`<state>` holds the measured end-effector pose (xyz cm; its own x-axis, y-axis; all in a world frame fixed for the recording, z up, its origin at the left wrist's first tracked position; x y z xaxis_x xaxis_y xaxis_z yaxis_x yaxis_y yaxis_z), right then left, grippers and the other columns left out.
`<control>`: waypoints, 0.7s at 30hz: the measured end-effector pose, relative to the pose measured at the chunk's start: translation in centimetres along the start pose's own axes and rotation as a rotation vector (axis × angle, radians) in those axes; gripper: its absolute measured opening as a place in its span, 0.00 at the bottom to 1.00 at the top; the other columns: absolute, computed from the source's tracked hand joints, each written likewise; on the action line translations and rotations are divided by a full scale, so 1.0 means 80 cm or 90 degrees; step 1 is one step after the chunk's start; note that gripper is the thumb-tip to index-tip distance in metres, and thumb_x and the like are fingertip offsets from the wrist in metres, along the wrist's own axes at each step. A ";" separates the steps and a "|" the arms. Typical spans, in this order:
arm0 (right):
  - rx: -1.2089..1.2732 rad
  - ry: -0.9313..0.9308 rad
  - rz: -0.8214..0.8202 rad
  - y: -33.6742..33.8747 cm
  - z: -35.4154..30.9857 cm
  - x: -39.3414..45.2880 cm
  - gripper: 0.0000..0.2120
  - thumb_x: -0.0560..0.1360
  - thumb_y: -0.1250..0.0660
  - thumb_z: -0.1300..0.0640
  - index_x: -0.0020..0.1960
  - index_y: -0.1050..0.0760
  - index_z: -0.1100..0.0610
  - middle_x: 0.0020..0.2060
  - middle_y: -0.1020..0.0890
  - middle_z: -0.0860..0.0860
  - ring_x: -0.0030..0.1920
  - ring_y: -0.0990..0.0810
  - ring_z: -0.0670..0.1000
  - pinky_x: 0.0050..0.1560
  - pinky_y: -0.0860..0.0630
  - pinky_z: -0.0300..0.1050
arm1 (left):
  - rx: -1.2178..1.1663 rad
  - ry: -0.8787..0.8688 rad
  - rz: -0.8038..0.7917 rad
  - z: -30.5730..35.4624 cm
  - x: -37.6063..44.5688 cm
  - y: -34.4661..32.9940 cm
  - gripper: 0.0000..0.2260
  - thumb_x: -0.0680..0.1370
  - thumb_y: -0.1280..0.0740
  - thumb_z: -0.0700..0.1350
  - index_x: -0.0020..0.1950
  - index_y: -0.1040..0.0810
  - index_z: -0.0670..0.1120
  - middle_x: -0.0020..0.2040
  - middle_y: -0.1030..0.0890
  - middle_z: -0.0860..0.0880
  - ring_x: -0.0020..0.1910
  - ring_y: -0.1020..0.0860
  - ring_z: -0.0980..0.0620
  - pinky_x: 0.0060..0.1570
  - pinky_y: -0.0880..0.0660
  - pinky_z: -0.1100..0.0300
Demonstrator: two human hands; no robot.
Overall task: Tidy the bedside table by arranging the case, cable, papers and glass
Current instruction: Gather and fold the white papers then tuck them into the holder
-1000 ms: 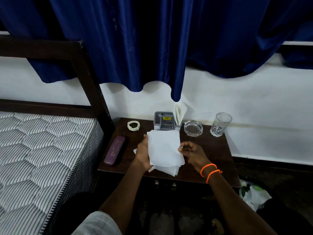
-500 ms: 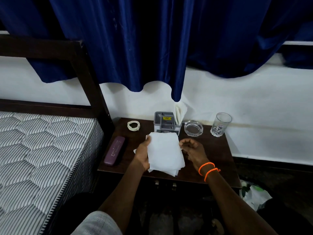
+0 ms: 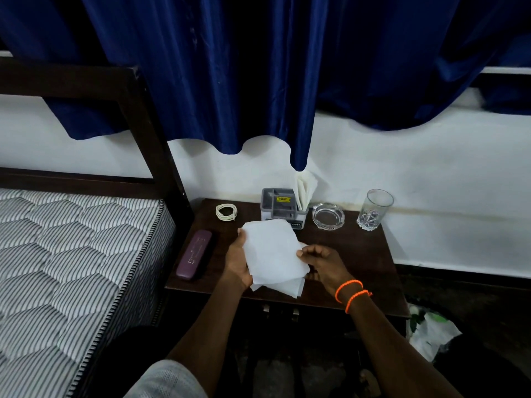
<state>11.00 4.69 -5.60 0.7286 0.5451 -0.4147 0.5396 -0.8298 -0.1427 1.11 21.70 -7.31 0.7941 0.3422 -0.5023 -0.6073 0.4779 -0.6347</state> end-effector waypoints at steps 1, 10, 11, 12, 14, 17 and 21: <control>0.007 0.006 0.003 0.000 -0.001 0.000 0.04 0.74 0.26 0.62 0.42 0.19 0.55 0.37 0.16 0.50 0.36 0.19 0.47 0.32 0.21 0.43 | -0.006 -0.001 -0.005 0.000 -0.001 -0.001 0.28 0.81 0.41 0.66 0.63 0.18 0.44 0.58 0.14 0.39 0.53 0.14 0.38 0.42 0.16 0.44; -0.016 -0.020 0.030 -0.006 0.004 0.004 0.05 0.76 0.27 0.55 0.44 0.18 0.57 0.37 0.19 0.52 0.33 0.22 0.49 0.32 0.19 0.45 | 0.055 0.003 -0.002 -0.012 -0.012 -0.011 0.19 0.83 0.34 0.47 0.69 0.24 0.38 0.59 0.15 0.37 0.56 0.16 0.37 0.54 0.18 0.41; -0.040 -0.023 0.052 -0.004 0.004 0.005 0.08 0.76 0.27 0.53 0.45 0.18 0.58 0.34 0.20 0.52 0.31 0.23 0.49 0.32 0.19 0.45 | 0.067 -0.006 0.015 -0.011 -0.011 -0.006 0.18 0.83 0.34 0.45 0.71 0.25 0.37 0.62 0.17 0.37 0.60 0.18 0.36 0.58 0.21 0.39; -0.064 -0.019 0.087 0.002 0.002 0.007 0.09 0.76 0.27 0.53 0.46 0.19 0.59 0.33 0.21 0.52 0.29 0.23 0.49 0.30 0.20 0.44 | 0.073 -0.013 0.028 -0.009 -0.011 -0.002 0.18 0.83 0.34 0.43 0.71 0.26 0.37 0.64 0.18 0.36 0.63 0.20 0.35 0.62 0.23 0.37; -0.107 -0.006 0.184 0.023 -0.003 0.008 0.06 0.76 0.27 0.57 0.45 0.20 0.60 0.34 0.20 0.56 0.28 0.22 0.51 0.28 0.22 0.43 | 0.079 -0.028 0.045 -0.001 -0.013 0.007 0.17 0.83 0.33 0.42 0.71 0.25 0.38 0.66 0.20 0.36 0.66 0.22 0.34 0.63 0.24 0.36; -0.235 0.005 0.319 0.059 -0.011 0.006 0.09 0.74 0.29 0.64 0.37 0.22 0.56 0.38 0.16 0.61 0.33 0.18 0.57 0.38 0.16 0.54 | 0.090 -0.050 0.044 0.015 -0.020 0.019 0.18 0.83 0.35 0.41 0.72 0.27 0.38 0.67 0.20 0.36 0.64 0.21 0.36 0.57 0.21 0.41; -0.400 0.018 0.301 0.065 -0.019 0.012 0.04 0.71 0.27 0.64 0.44 0.20 0.58 0.51 0.15 0.63 0.53 0.16 0.62 0.60 0.21 0.59 | 0.102 -0.063 0.046 0.031 -0.029 0.035 0.19 0.84 0.37 0.42 0.74 0.30 0.38 0.65 0.20 0.39 0.60 0.19 0.42 0.50 0.19 0.49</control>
<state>15.15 1.08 -5.40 0.9465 0.1604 -0.2801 0.3003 -0.7556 0.5822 -2.41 24.25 -6.48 0.7519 0.4539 -0.4781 -0.6575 0.5693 -0.4936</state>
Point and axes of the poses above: each hand's wrist, its own x-axis towards the middle knuckle, its own y-axis out of the back of the hand, z = x × y, the point moved 9 cm from there along x, towards the middle knuckle
